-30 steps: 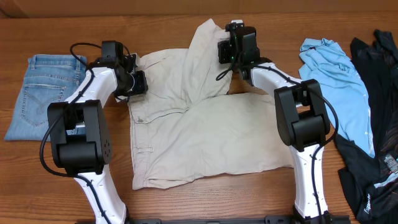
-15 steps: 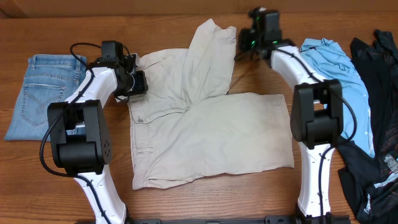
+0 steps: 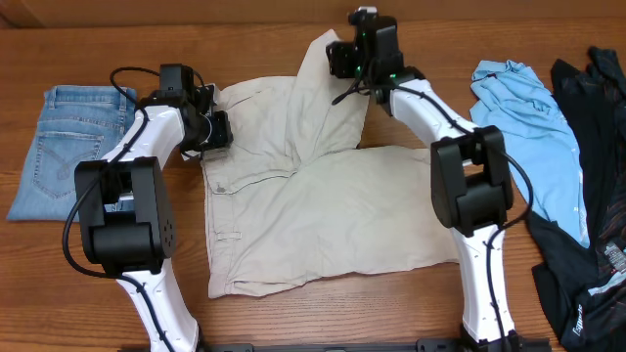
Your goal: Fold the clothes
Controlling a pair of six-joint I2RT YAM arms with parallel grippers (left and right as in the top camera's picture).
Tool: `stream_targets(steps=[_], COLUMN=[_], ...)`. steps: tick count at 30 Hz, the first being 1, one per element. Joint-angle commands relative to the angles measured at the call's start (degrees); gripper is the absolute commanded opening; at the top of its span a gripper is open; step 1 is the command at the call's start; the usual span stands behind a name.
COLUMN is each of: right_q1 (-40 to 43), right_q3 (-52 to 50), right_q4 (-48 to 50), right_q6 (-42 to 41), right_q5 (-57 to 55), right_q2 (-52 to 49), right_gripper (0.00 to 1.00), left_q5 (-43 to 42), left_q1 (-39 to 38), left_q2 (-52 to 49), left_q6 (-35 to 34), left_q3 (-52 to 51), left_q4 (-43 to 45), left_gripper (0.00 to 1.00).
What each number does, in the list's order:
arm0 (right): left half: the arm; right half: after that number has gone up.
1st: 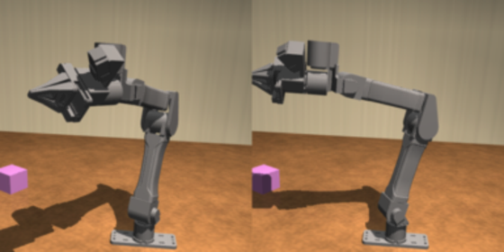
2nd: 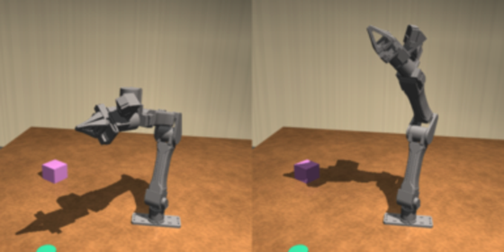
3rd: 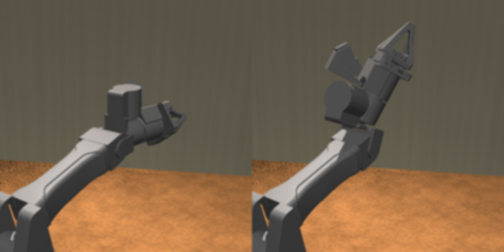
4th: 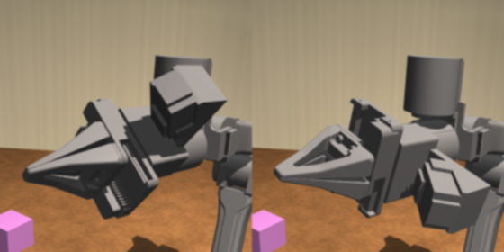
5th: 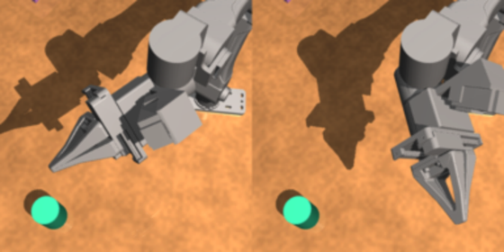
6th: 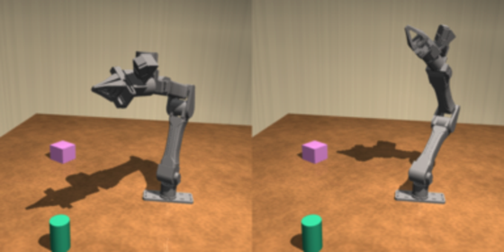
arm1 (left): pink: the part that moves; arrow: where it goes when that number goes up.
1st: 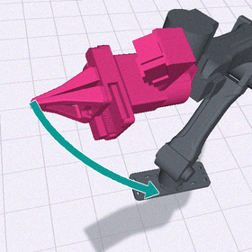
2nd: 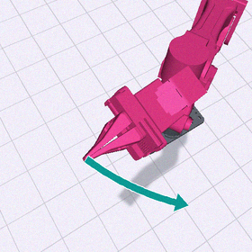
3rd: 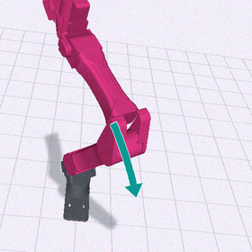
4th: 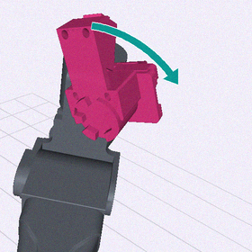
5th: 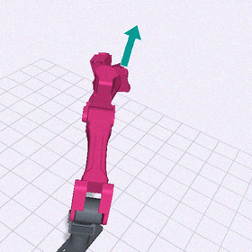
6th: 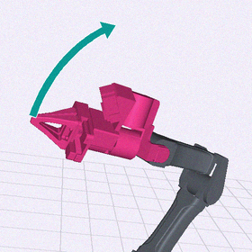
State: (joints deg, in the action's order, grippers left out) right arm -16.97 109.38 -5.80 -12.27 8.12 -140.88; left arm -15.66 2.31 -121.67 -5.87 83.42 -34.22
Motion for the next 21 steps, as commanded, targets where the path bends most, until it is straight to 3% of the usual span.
stream_targets(steps=[1,5,8,9,11,15,21], right_q1=[0.2,0.2,0.2,0.2,0.2,0.8,4.8], right_q3=[1.2,1.2,1.2,1.2,1.2,1.3,1.3], right_q4=[0.3,0.2,0.2,-0.1,-0.6,-1.9,-9.4], right_q6=[-0.3,-0.4,-0.4,-0.4,-0.5,-0.5,-0.4], right_q5=[-1.0,-1.2,-1.2,-1.2,-1.2,-1.3,-6.9], right_q2=[-3.5,-4.5,-4.5,-4.5,-4.5,-3.7,4.7], right_gripper=[0.64,0.64,0.44,0.28,0.15,0.06,0.04], left_q5=[0.8,0.8,0.8,0.8,0.8,0.8,0.8], left_q1=[-0.5,-0.5,-0.5,-0.5,-0.5,-0.5,-0.5], left_q2=[-4.2,-4.2,-4.2,-4.2,-4.2,-4.2,-4.2], left_q6=[-0.4,-0.4,-0.4,-0.4,-0.4,-0.4,-0.3], left_q3=[-0.8,-0.8,-0.8,-0.8,-0.8,-0.8,-0.8], left_q4=[0.2,0.2,0.2,0.2,0.2,0.2,0.2], left_gripper=[0.29,0.29,0.29,0.29,0.29,0.29,0.28])
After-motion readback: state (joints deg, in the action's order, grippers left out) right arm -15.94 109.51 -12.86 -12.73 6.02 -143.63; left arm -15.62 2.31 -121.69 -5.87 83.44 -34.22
